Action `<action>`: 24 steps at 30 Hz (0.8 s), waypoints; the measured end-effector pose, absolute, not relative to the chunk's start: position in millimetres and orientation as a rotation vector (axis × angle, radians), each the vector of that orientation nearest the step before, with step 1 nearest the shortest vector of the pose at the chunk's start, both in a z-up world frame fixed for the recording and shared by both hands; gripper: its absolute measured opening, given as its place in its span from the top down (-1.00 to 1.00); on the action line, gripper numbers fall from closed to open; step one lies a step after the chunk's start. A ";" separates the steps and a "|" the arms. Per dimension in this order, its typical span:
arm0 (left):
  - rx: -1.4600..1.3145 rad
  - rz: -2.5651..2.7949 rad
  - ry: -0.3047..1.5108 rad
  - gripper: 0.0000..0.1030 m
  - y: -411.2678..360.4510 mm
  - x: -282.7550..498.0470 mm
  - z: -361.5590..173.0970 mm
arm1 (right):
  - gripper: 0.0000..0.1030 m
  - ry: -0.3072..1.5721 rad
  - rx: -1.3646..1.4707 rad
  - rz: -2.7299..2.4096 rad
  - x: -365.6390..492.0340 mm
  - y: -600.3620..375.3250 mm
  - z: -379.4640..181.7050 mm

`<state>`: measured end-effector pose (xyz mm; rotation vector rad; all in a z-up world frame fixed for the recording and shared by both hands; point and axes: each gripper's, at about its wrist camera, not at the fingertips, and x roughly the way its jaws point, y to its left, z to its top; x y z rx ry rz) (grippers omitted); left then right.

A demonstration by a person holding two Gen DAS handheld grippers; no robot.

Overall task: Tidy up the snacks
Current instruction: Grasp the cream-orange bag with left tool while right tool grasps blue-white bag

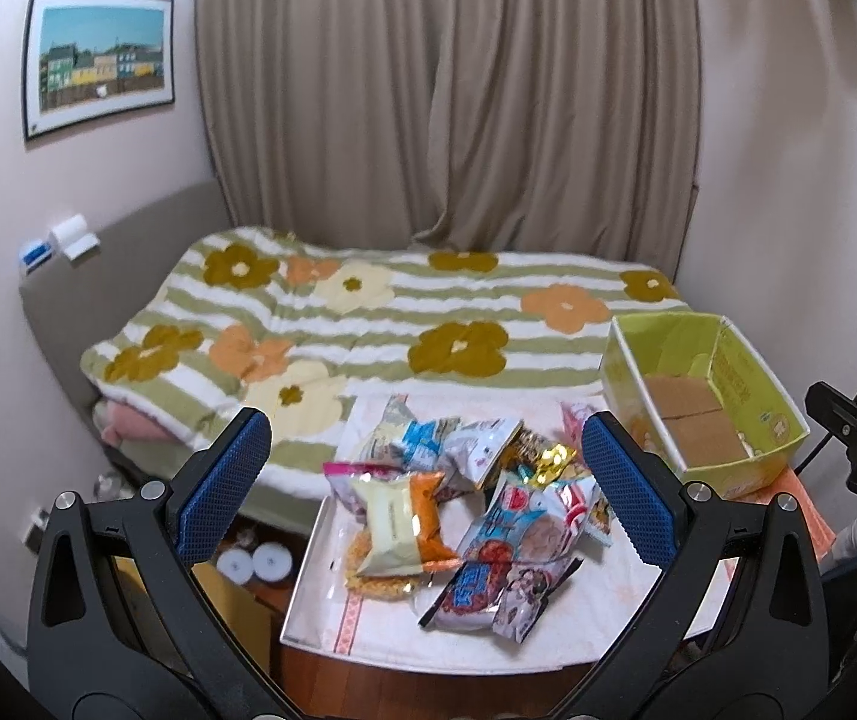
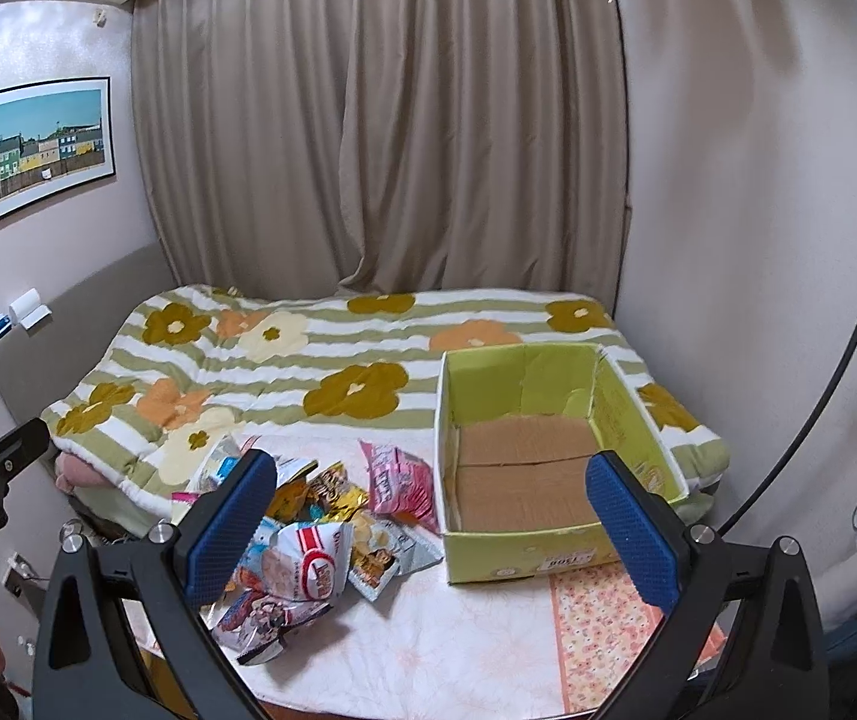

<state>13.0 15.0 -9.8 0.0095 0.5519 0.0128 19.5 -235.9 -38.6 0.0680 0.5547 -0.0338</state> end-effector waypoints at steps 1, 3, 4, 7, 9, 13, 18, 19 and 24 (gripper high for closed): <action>0.006 0.022 0.567 -0.99 17.6 14.3 -11.9 | -0.99 0.570 0.070 -0.013 21.5 -233.2 -40.8; 0.001 0.039 0.599 -0.99 24.0 16.9 -20.7 | -0.99 0.590 0.069 0.025 26.3 -230.5 -48.4; 0.001 0.042 0.613 -0.99 27.0 18.5 -26.5 | -0.99 0.602 0.066 0.047 29.8 -225.9 -54.7; -0.009 0.052 0.687 -0.99 40.5 28.5 -51.8 | -0.99 0.662 0.080 0.090 44.9 -218.8 -74.3; -0.036 0.038 0.730 -0.99 48.0 36.9 -67.0 | -0.99 0.704 0.113 0.124 53.7 -209.1 -88.6; -0.069 0.000 0.808 -0.99 62.5 62.1 -100.8 | -0.99 0.774 0.146 0.156 73.2 -187.9 -117.7; -0.084 -0.062 0.910 -0.99 72.8 101.5 -143.1 | -0.99 0.883 0.241 0.157 96.9 -168.6 -152.3; -0.085 -0.073 0.927 -0.99 74.8 108.0 -150.8 | -0.99 0.900 0.259 0.151 100.9 -168.7 -157.9; -0.078 -0.140 1.022 -0.99 82.7 140.3 -191.3 | -0.99 0.973 0.355 0.089 122.0 -146.5 -181.6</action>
